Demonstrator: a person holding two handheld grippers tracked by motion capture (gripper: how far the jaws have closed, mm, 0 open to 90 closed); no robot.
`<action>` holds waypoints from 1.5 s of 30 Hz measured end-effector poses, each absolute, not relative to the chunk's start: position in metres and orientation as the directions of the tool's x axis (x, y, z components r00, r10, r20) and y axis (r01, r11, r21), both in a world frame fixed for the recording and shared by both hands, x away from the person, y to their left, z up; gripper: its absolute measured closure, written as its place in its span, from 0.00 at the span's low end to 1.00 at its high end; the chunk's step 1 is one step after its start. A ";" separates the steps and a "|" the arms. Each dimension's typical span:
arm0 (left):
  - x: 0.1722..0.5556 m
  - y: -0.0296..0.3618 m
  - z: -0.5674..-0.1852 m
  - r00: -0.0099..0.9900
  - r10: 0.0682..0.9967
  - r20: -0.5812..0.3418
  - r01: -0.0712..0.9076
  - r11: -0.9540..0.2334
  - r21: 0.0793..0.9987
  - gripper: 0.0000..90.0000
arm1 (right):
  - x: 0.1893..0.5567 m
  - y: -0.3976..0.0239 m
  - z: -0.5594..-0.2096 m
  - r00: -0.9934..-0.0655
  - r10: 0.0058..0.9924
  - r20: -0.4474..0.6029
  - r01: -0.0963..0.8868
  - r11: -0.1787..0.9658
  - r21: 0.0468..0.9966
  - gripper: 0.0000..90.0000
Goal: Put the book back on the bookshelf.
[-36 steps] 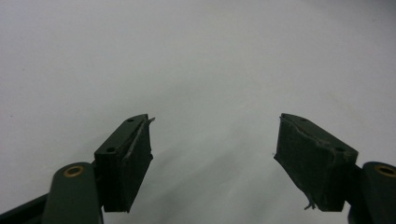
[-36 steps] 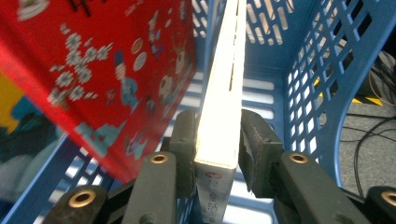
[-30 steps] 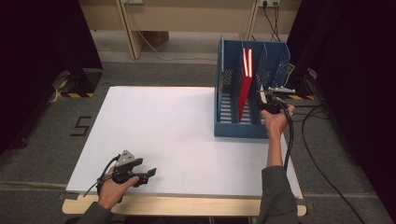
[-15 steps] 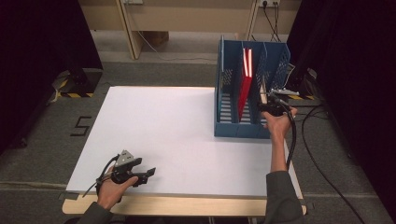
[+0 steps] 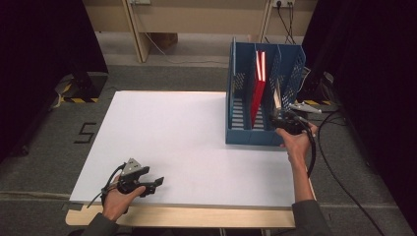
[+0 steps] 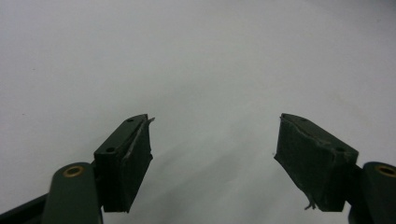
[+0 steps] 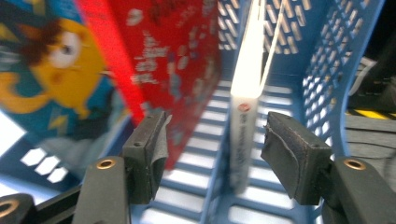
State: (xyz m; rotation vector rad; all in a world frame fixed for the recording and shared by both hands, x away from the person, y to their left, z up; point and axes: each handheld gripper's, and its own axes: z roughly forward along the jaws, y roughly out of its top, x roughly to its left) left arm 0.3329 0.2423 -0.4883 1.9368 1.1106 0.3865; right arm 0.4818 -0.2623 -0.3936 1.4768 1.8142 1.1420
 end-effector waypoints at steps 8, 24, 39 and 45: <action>0.333 0.242 -0.489 0.557 0.820 -0.132 0.555 -0.249 0.794 0.28 | 0.449 -0.257 -0.397 -0.318 0.945 0.075 0.492 0.097 0.865 0.41; 0.334 0.243 -0.489 0.537 0.838 -0.092 0.554 -0.268 0.789 0.18 | 0.394 -0.223 -0.416 -0.439 0.892 0.104 0.457 0.122 0.881 0.38; 0.332 0.241 -0.492 0.555 0.828 -0.082 0.552 -0.292 0.781 0.17 | 0.365 -0.190 -0.442 -0.533 0.834 0.139 0.460 0.148 0.876 0.18; 0.332 0.240 -0.492 0.560 0.824 -0.081 0.551 -0.297 0.780 0.17 | 0.352 -0.184 -0.455 -0.565 0.814 0.131 0.469 0.187 0.863 0.18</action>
